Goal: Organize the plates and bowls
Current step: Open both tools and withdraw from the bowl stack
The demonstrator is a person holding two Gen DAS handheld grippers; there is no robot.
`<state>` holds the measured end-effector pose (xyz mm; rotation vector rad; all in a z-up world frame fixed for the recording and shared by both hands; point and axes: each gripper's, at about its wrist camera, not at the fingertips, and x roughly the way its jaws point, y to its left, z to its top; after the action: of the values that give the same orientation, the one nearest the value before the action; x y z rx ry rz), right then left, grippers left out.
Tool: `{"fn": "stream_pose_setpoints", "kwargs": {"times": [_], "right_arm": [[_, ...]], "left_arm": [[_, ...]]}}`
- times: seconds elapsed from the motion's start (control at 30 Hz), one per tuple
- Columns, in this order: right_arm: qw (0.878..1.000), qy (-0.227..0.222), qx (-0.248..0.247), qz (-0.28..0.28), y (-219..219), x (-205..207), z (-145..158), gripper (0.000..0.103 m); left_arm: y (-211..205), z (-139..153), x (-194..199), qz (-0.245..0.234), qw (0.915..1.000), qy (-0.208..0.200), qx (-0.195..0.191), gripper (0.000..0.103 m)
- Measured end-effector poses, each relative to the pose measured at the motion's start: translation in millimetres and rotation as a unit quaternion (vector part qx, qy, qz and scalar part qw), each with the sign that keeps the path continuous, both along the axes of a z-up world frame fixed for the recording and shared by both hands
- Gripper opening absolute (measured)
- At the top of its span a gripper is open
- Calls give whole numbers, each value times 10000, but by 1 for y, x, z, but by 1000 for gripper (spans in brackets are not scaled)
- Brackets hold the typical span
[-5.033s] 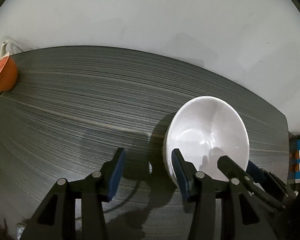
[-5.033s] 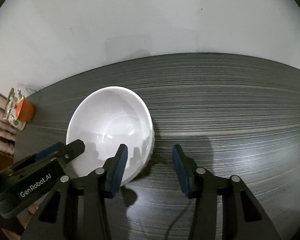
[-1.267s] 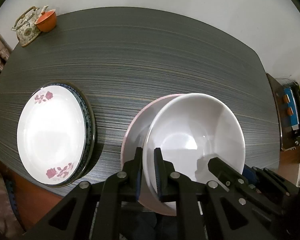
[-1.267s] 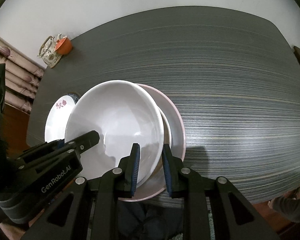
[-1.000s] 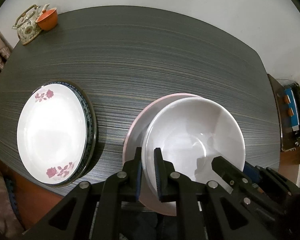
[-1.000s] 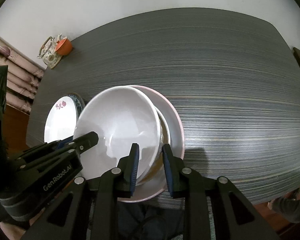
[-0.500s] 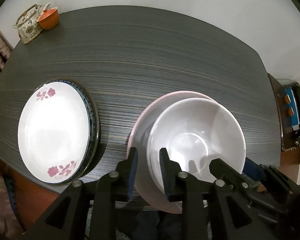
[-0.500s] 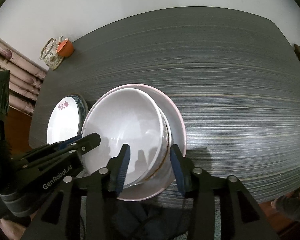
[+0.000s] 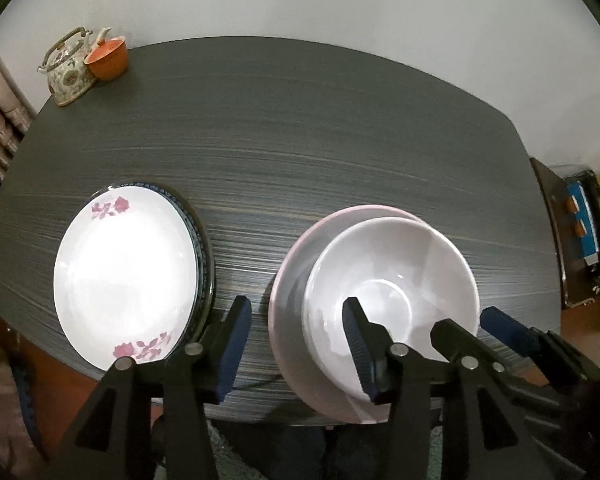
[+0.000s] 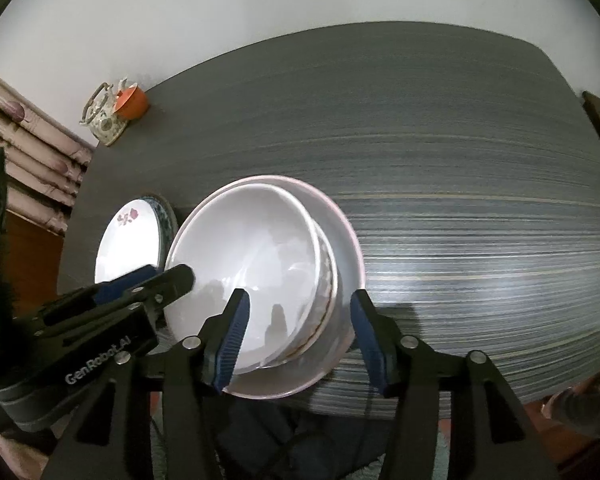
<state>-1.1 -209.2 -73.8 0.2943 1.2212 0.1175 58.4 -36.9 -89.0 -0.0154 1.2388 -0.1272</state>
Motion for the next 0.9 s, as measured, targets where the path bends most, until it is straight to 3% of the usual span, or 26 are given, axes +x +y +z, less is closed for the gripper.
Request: {"fn": "stream_pose_setpoints", "kwargs": {"times": [0.07, 0.53, 0.9], "right_arm": [[10000, -66, -48, -48, -3, -2, 3, 61], [9998, -179, -3, -104, -7, -8, 13, 62], [9990, -255, -33, -361, -25, -13, 18, 63]], "left_arm": [[0, 2, -1, 2, 10000, -39, 20, 49], [20, 12, -12, 195, 9997, -111, -7, 50], [55, 13, -17, 634, 9979, -120, -71, 50]]}}
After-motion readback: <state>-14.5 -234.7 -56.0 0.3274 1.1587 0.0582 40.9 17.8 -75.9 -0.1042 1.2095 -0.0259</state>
